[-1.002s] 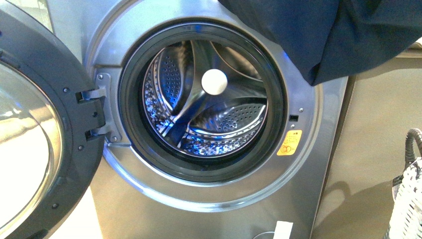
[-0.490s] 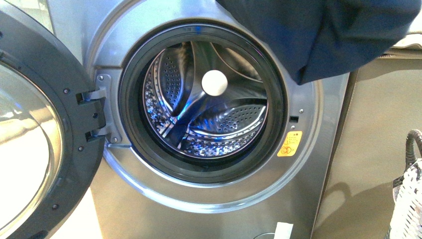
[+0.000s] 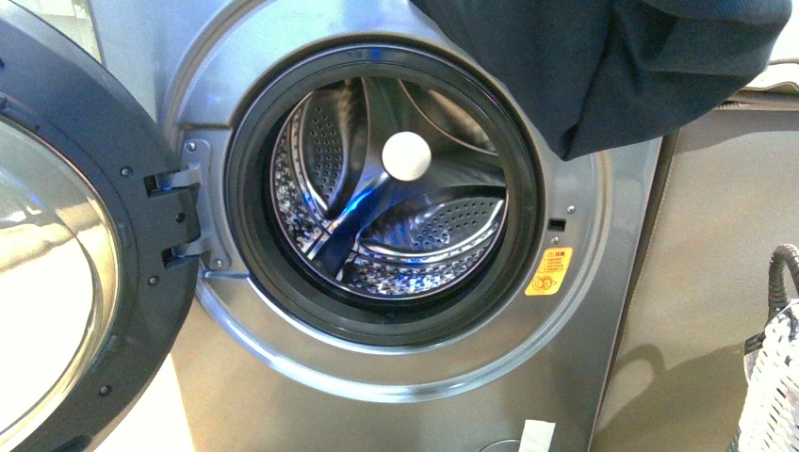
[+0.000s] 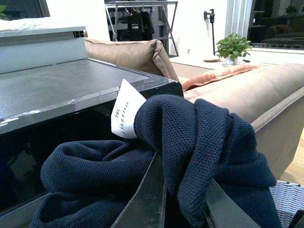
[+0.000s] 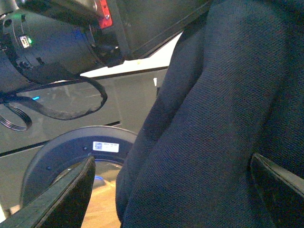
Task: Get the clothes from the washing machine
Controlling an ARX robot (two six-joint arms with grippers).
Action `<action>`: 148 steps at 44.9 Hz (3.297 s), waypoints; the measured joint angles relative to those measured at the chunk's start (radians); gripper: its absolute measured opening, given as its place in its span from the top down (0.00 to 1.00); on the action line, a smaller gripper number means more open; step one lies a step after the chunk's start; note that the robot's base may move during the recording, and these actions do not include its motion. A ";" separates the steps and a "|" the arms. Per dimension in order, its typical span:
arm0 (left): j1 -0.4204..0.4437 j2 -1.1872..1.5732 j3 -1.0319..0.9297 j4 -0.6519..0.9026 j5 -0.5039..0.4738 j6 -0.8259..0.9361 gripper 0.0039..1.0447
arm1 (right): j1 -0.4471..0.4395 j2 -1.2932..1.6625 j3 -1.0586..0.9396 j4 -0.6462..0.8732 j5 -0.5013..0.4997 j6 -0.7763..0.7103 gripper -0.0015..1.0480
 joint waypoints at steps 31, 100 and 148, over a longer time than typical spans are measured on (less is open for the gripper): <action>0.000 0.000 0.000 0.000 -0.002 0.000 0.94 | 0.082 0.117 0.089 0.020 0.191 -0.027 0.07; 0.000 0.001 0.010 0.001 -0.004 -0.004 0.06 | -0.237 0.098 0.201 0.223 0.640 -0.243 0.94; 0.000 0.001 0.010 0.001 -0.004 -0.004 0.06 | -0.864 0.036 -0.340 -0.384 0.058 -0.379 0.94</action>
